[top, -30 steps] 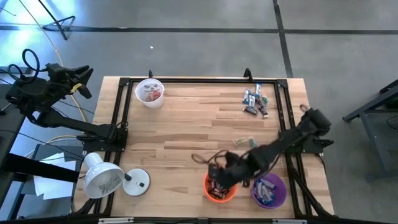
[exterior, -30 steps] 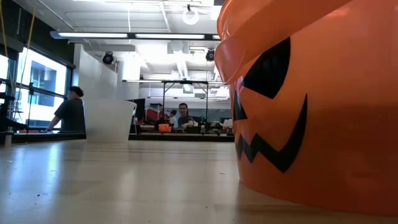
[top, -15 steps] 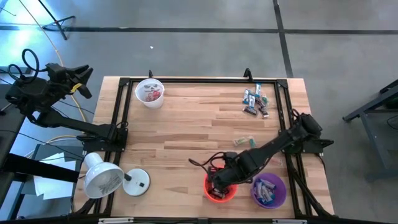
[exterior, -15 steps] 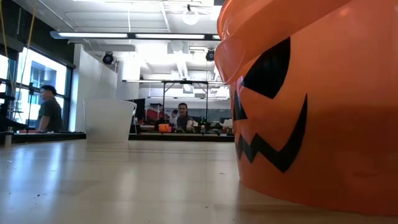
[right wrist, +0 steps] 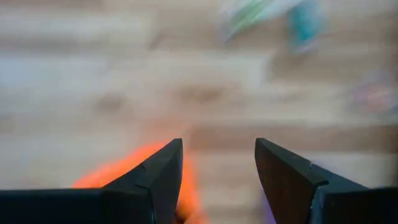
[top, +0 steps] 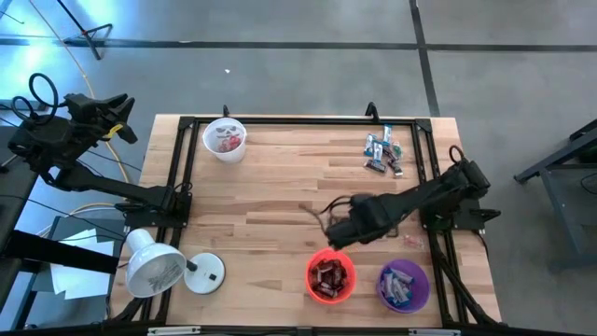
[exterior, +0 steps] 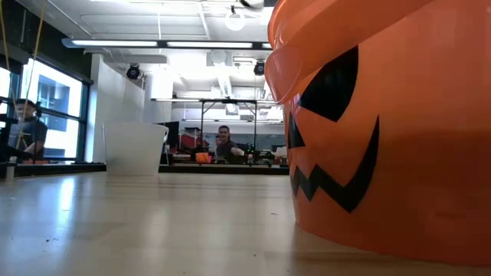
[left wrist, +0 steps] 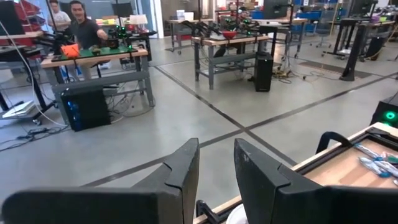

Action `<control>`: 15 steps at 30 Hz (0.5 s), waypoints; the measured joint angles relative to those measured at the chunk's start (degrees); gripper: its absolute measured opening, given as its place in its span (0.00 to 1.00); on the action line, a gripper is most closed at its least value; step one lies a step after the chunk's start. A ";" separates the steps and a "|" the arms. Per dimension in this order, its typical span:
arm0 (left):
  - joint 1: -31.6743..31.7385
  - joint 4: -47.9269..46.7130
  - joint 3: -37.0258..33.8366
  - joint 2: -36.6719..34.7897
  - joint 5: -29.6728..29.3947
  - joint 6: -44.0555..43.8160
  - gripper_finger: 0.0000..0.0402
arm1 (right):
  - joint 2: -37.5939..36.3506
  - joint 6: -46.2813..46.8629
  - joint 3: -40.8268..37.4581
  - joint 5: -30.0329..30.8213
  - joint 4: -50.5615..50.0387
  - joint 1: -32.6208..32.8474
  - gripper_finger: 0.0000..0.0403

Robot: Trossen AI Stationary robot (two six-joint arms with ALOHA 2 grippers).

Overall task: Organize candy in baskets
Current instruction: Put the blue gummy into the white bucket

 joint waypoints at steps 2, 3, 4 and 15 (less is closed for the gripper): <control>0.00 0.01 0.00 0.00 0.00 -0.27 0.22 | -0.19 1.82 -0.16 2.02 -6.82 -1.01 0.48; 0.00 0.02 0.00 0.00 -0.01 -0.79 0.22 | -0.17 2.47 -0.51 2.41 -9.30 -1.57 0.48; 0.00 0.02 0.00 0.00 -0.03 -1.35 0.22 | -0.17 2.42 -1.24 2.49 -9.76 -2.18 0.48; 0.00 1.39 0.00 0.00 -1.62 -1.64 0.22 | -3.44 -10.66 -16.70 -2.10 -8.97 -8.90 0.48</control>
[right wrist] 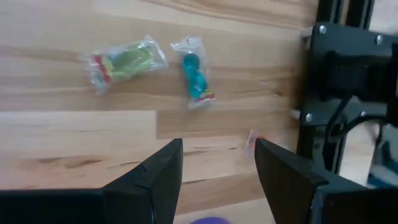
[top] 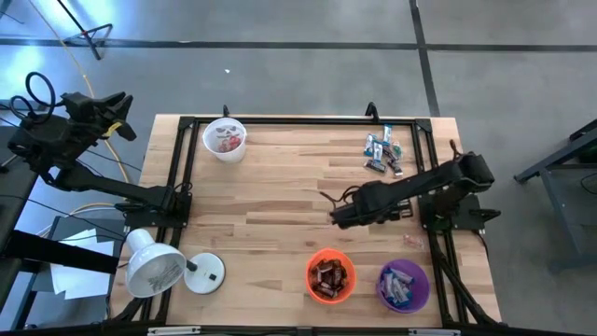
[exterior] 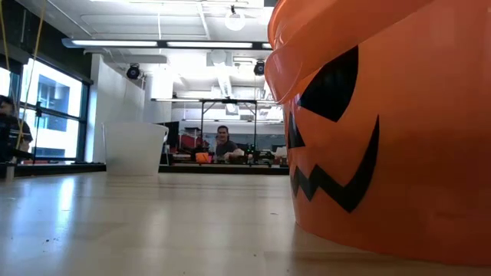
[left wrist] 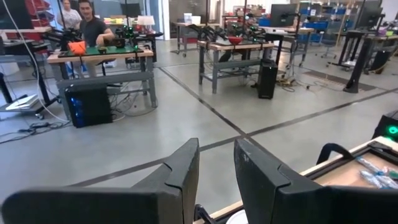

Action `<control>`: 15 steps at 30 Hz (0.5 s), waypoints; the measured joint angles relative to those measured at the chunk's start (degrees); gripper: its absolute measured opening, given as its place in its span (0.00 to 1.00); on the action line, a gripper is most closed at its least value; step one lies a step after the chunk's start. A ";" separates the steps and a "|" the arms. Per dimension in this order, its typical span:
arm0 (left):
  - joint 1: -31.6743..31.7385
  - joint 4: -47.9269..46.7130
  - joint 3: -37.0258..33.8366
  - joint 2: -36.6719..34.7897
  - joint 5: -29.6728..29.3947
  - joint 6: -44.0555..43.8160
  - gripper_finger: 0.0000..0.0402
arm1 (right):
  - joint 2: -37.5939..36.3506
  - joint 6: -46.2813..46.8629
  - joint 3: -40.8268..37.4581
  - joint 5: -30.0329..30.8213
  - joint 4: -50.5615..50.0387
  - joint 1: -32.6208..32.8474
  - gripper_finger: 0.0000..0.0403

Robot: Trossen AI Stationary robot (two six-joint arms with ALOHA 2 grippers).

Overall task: Organize candy in baskets
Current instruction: Put the blue gummy into the white bucket

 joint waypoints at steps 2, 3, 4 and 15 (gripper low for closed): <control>0.00 0.43 0.00 0.00 0.00 0.02 0.22 | -1.92 -1.42 -2.61 -0.11 1.25 -0.54 0.48; 0.00 0.88 0.00 0.00 0.00 0.02 0.22 | -3.35 -1.61 -4.05 -0.14 2.10 -0.92 0.48; 0.00 1.49 0.00 0.00 0.01 0.02 0.22 | -5.07 -1.62 -5.69 -0.15 3.42 -1.30 0.48; -0.02 2.48 0.00 0.00 2.70 -4.49 0.22 | -21.41 4.31 -23.19 -0.11 20.58 -2.59 0.48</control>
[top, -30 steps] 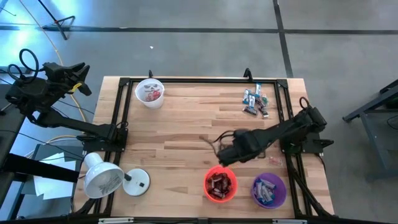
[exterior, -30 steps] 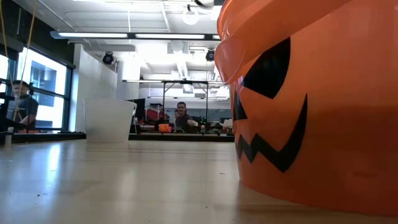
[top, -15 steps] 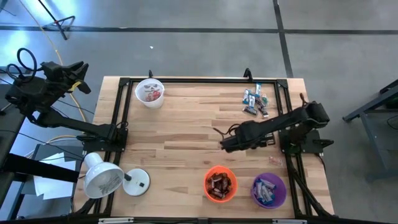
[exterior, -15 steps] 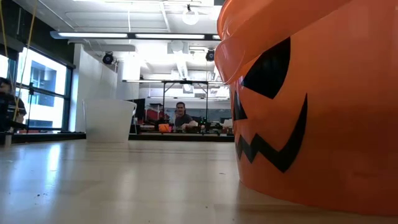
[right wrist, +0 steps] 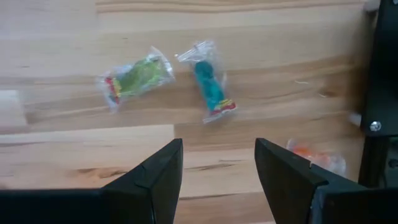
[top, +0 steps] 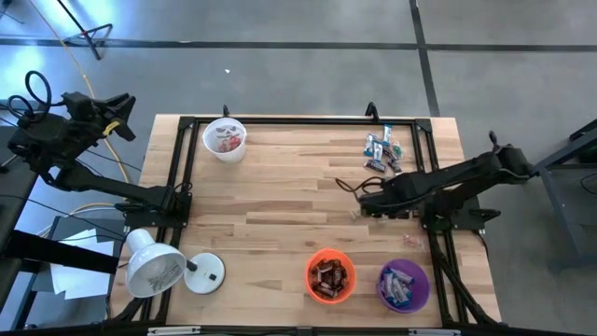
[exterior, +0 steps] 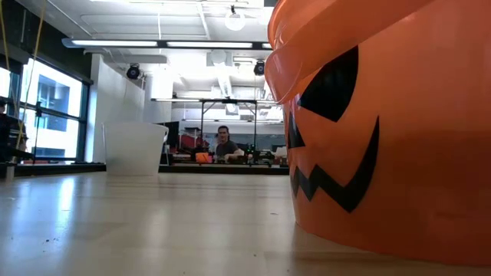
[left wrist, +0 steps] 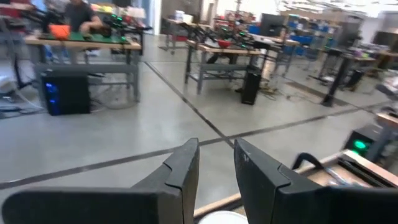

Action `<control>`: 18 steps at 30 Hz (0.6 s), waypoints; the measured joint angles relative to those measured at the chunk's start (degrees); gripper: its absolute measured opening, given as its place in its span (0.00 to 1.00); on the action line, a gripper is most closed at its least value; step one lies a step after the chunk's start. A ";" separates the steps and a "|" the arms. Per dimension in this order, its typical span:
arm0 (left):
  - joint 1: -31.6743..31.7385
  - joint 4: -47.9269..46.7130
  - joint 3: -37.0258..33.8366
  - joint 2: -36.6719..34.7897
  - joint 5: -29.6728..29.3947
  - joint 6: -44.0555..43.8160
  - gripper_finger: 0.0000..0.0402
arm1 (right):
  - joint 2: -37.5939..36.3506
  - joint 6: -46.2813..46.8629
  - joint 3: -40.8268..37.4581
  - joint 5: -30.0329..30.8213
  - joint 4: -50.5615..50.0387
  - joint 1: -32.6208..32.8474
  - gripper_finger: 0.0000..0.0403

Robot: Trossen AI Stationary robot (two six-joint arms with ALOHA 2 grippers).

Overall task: Organize candy in baskets
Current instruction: Put the blue gummy into the white bucket

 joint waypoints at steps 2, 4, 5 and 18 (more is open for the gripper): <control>0.00 0.00 0.00 0.00 1.55 -0.01 0.22 | -0.90 -0.30 -1.78 -0.18 0.89 -0.01 0.48; 0.00 -0.01 0.00 0.03 1.92 -0.77 0.22 | -1.46 -1.17 -3.29 -1.20 1.03 -0.40 0.48; 0.00 -0.01 0.00 0.04 1.90 -1.41 0.22 | -1.70 -1.66 -4.12 -2.06 1.11 -0.56 0.48; 0.00 -0.03 0.00 0.04 1.74 -4.05 0.22 | -1.84 -8.22 -6.82 -3.79 3.05 -4.57 0.48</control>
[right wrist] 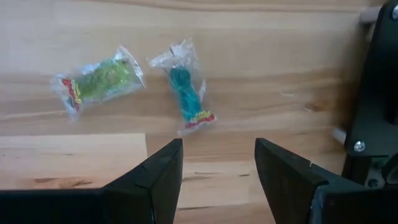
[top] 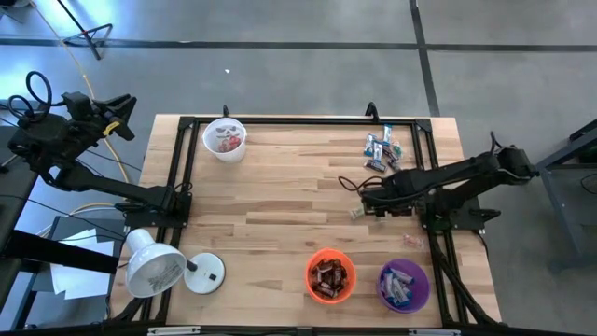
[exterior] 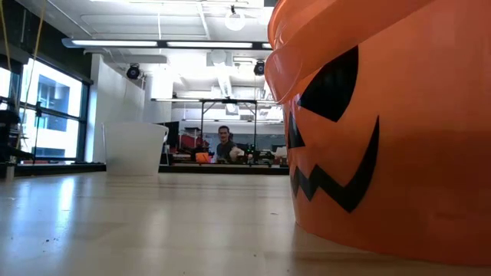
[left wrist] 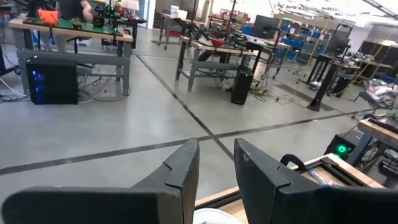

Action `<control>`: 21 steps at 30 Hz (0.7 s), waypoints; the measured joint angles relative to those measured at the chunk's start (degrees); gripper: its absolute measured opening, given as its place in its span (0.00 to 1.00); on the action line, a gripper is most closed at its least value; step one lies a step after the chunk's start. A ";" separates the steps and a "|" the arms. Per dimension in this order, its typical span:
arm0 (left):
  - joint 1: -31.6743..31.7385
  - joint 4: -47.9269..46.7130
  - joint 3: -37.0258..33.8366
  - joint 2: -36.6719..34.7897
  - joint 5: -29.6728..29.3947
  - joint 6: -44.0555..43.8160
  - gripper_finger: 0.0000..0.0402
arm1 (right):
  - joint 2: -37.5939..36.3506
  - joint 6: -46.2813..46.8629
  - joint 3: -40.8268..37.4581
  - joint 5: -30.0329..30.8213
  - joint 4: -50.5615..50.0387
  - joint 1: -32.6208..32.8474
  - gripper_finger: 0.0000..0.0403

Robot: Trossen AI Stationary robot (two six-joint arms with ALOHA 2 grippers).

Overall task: Organize candy in baskets
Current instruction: Put the blue gummy into the white bucket

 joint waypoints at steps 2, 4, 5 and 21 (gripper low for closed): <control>0.00 -0.02 0.00 0.00 0.00 0.00 0.22 | 0.00 -0.88 0.00 0.28 0.01 -0.59 0.48; 0.00 -0.04 0.00 0.00 0.00 0.00 0.22 | 0.02 -1.35 0.00 0.56 0.12 -1.14 0.48; 0.00 -0.04 0.00 0.00 -0.02 0.01 0.22 | 0.02 -1.46 0.00 0.59 0.23 -1.43 0.48; 0.00 -0.04 0.00 0.02 -0.23 1.46 0.22 | 0.26 -1.25 -11.14 -1.28 17.08 -4.07 0.48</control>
